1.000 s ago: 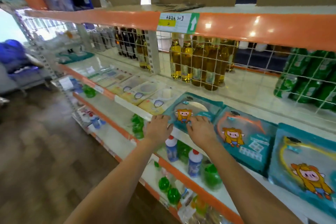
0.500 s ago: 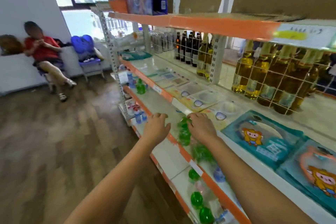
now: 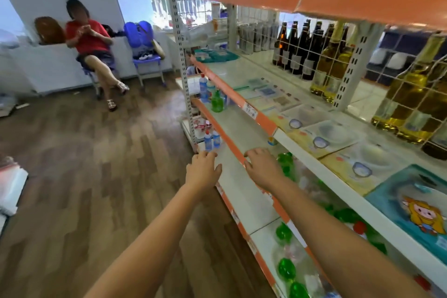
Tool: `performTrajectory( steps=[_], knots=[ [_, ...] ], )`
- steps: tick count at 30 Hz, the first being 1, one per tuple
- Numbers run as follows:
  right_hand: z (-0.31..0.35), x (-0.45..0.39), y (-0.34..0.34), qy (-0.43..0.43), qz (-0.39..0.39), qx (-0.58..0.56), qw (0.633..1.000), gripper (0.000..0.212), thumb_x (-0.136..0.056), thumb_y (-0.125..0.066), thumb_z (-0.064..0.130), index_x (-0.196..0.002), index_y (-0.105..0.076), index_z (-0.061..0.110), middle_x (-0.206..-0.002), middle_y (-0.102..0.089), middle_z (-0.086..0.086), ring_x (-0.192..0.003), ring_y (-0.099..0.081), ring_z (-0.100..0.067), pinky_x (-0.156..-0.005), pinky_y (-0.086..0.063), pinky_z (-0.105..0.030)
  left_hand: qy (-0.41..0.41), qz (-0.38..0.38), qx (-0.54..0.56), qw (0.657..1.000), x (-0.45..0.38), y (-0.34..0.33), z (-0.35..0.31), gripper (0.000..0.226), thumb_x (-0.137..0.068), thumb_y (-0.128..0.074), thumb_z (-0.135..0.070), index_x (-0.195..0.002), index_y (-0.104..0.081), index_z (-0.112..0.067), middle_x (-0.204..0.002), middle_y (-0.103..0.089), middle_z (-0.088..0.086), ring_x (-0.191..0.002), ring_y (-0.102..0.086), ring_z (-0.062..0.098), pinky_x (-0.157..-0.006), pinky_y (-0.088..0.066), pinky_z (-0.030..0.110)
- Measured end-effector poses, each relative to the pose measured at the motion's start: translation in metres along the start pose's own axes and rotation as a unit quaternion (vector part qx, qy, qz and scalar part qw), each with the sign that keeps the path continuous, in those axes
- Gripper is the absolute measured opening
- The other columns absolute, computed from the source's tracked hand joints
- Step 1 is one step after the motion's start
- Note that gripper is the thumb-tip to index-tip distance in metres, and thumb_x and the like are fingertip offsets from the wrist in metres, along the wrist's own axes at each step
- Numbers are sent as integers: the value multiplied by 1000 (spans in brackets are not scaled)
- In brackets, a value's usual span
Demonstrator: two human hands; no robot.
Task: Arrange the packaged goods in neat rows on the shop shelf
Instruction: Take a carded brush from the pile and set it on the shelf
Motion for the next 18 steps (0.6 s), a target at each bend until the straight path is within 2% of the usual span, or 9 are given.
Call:
performTrajectory(
  steps=[6,15,18],
  knots=[
    [16,-63,-21,31,38,9,999,37,-99,-37,28,-132,-48,16,-134,-48,-8,-124,-40,-27,-101,-38,-37,54,-1,-4,999,-47,0,31,44,-97,-42,-37,-139,-43,-22,-143,-40,5,-131,-36,27,-101,-37,45],
    [56,-163,-8,105,8,42,994,36,-97,-39,24,-130,-47,12,-133,-49,-10,-122,-44,-29,-97,-39,-38,115,-35,-53,991,-117,46,71,39,-97,-40,-37,-131,-51,-20,-136,-47,7,-127,-39,28,-99,-36,46],
    [66,-187,-23,119,32,45,991,39,-98,-37,26,-134,-45,13,-135,-47,-11,-124,-41,-29,-100,-35,-38,131,-18,-60,989,-134,41,90,39,-97,-39,-37,-130,-52,-20,-133,-48,8,-124,-41,30,-97,-37,47]
  ],
)
Point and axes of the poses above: each hand's wrist, its own x-axis away from the middle knuckle, its own y-axis out of the back of the hand, z = x × y, the point moved 9 cm from there along -x, towards the middle knuckle
